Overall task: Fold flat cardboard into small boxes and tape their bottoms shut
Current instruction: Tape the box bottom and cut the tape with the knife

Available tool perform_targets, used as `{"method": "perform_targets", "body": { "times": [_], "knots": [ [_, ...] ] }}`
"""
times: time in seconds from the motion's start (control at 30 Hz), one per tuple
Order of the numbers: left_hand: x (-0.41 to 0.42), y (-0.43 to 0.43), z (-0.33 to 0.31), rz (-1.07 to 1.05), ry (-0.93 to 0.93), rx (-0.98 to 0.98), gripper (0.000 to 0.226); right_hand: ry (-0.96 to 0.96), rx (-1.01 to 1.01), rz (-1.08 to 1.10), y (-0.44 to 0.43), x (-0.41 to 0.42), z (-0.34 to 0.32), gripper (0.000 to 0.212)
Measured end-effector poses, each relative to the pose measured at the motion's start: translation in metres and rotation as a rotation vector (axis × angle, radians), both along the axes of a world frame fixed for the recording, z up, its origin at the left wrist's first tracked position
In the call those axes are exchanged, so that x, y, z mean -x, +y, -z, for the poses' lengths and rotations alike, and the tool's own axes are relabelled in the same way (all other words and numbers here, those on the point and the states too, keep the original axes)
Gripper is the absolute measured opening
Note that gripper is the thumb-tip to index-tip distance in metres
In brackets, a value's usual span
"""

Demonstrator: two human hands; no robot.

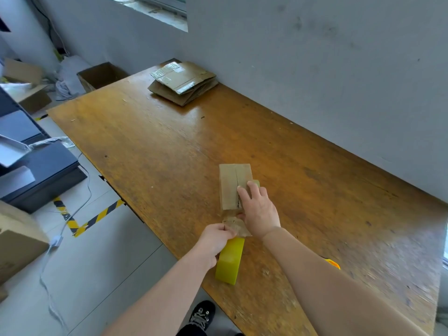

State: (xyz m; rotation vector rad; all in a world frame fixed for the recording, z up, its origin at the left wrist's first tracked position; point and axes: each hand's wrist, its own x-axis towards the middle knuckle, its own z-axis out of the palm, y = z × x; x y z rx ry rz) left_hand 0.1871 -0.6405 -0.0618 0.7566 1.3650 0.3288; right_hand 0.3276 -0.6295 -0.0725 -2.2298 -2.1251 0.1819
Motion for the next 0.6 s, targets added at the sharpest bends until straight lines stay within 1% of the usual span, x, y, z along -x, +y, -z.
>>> {"method": "perform_targets", "body": {
  "times": [0.1,0.2,0.27,0.4,0.53,0.6],
  "knots": [
    [-0.001,0.003,-0.002,0.08,0.006,-0.081,0.015,0.018,0.051,-0.018,-0.001,-0.004,-0.002,0.083],
    [-0.002,0.002,-0.001,0.21,0.04,-0.211,0.013,0.114,0.106,-0.021,0.0,-0.016,-0.009,0.088],
    [-0.004,-0.001,0.001,0.321,0.078,-0.344,0.014,0.158,0.136,-0.029,0.001,-0.023,-0.016,0.086],
    [-0.006,-0.011,-0.002,0.587,0.175,-0.683,0.015,0.135,0.141,-0.053,0.001,-0.03,-0.026,0.082],
    [-0.006,-0.021,-0.002,0.723,0.207,-0.927,0.032,0.149,0.128,-0.015,-0.005,-0.032,-0.028,0.078],
    [-0.008,-0.027,0.001,0.852,0.265,-1.064,0.036,0.175,0.133,0.002,-0.009,-0.033,-0.027,0.076]
  ]
}}
